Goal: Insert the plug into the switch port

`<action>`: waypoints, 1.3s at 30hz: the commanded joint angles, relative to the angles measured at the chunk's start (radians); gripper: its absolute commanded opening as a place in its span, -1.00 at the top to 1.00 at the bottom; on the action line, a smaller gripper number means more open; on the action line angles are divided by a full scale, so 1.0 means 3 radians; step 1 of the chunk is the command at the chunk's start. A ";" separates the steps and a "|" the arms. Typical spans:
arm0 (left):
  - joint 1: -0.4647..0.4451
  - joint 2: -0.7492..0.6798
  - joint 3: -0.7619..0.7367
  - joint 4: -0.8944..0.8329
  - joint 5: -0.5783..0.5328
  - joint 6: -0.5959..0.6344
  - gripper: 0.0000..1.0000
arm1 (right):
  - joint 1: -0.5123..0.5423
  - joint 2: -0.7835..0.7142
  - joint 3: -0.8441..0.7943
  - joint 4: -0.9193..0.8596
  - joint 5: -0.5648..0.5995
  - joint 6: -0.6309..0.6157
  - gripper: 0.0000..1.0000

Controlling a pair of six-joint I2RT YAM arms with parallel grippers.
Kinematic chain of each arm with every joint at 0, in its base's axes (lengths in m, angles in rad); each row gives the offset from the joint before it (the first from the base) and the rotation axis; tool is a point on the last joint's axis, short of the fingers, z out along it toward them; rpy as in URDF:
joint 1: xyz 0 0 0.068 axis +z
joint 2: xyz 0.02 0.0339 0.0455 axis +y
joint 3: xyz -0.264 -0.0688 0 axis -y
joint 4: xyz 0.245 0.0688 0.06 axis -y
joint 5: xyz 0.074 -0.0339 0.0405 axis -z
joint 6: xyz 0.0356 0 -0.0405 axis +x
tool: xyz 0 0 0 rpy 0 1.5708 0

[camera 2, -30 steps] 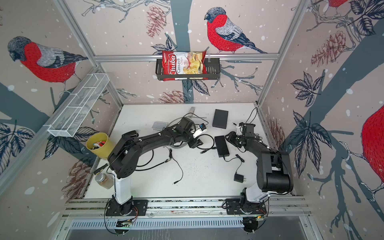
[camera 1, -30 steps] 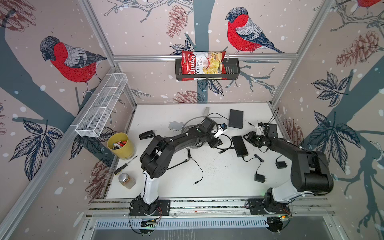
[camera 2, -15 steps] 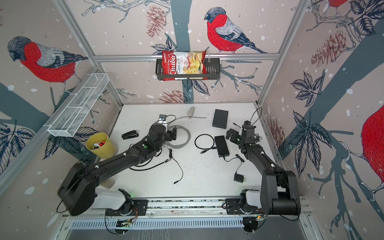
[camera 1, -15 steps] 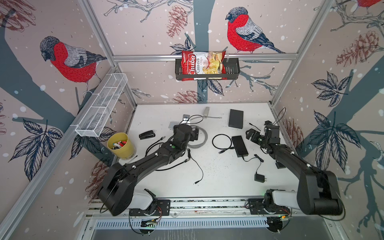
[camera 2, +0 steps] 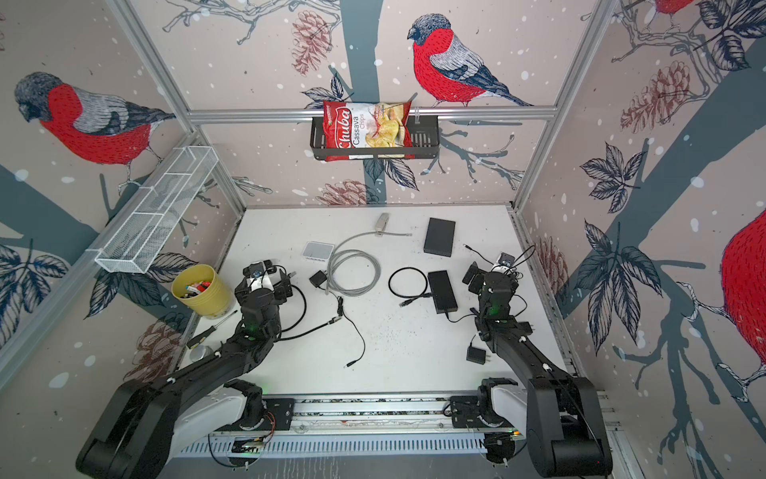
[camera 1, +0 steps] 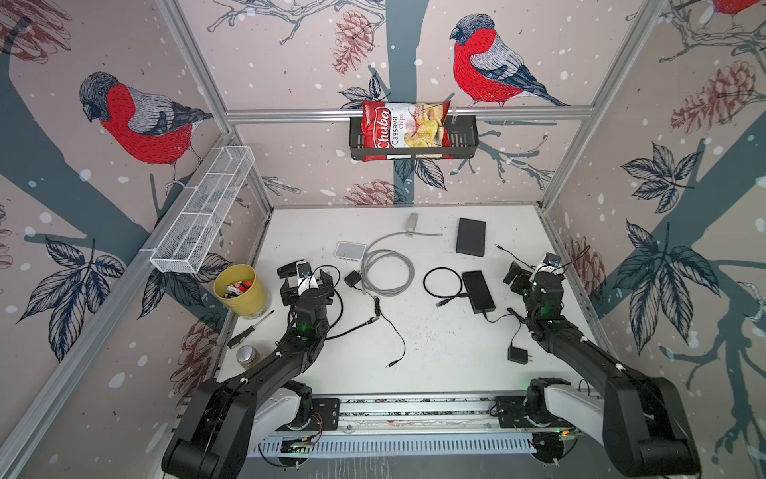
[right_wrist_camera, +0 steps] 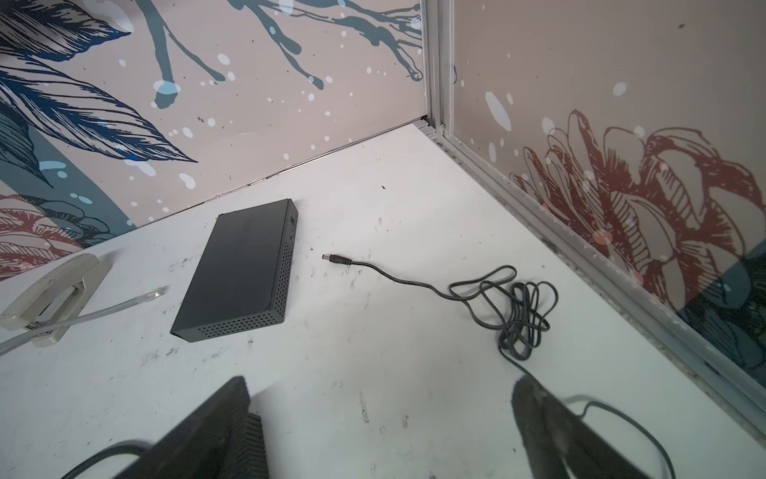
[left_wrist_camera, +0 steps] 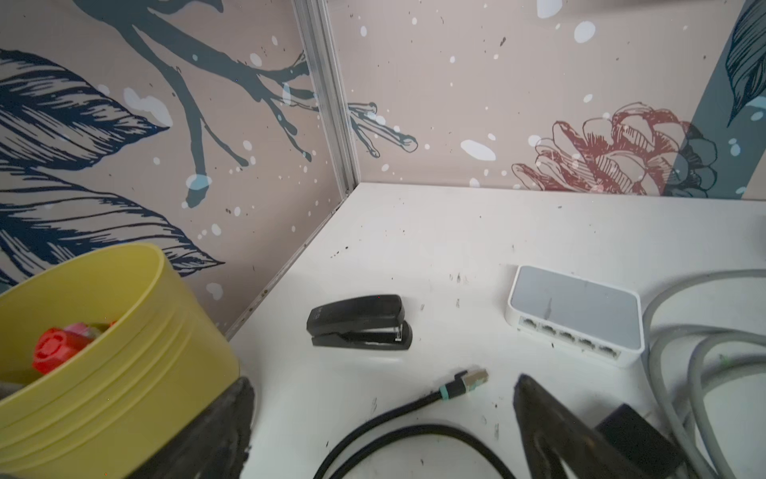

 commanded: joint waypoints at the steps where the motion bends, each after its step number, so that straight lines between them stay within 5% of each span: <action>1: 0.0017 0.0202 0.0050 0.0464 -0.0461 -0.0124 -0.93 | 0.0022 0.0113 0.0168 0.0122 -0.0218 -0.0032 -0.99; 5: 0.0096 0.0464 0.0136 0.0450 -0.1057 -0.0613 -0.93 | 0.0011 0.0211 0.0268 0.0109 -0.0542 -0.0156 -0.99; 13: 0.0201 0.0651 0.0914 -0.0873 -0.0491 -0.0874 -0.92 | -0.0080 0.0769 0.0787 -0.0155 -0.0706 -0.0211 -0.95; 17: 0.0200 0.0602 0.0856 -0.0706 -0.0371 -0.0873 -0.74 | -0.0241 0.1062 0.1044 -0.0320 -0.0712 -0.0248 -0.82; 22: 0.0199 0.0721 0.1089 -0.1052 -0.0319 -0.1009 -0.77 | -0.0436 0.1433 0.1434 -0.0656 -0.0964 -0.0518 -0.39; 28: 0.0197 0.0805 0.1196 -0.1303 -0.0224 -0.1332 -0.78 | -0.0641 0.1887 0.1899 -0.1046 -0.1216 -0.1055 -0.17; 33: 0.0194 0.0816 0.1183 -0.1354 -0.0264 -0.1420 -0.82 | -0.0670 0.2045 0.2164 -0.1153 -0.1420 -0.1243 -0.15; 39: 0.0197 0.0790 0.1194 -0.1379 -0.0260 -0.1480 -0.84 | -0.0667 0.2358 0.2469 -0.1234 -0.1783 -0.0944 -0.23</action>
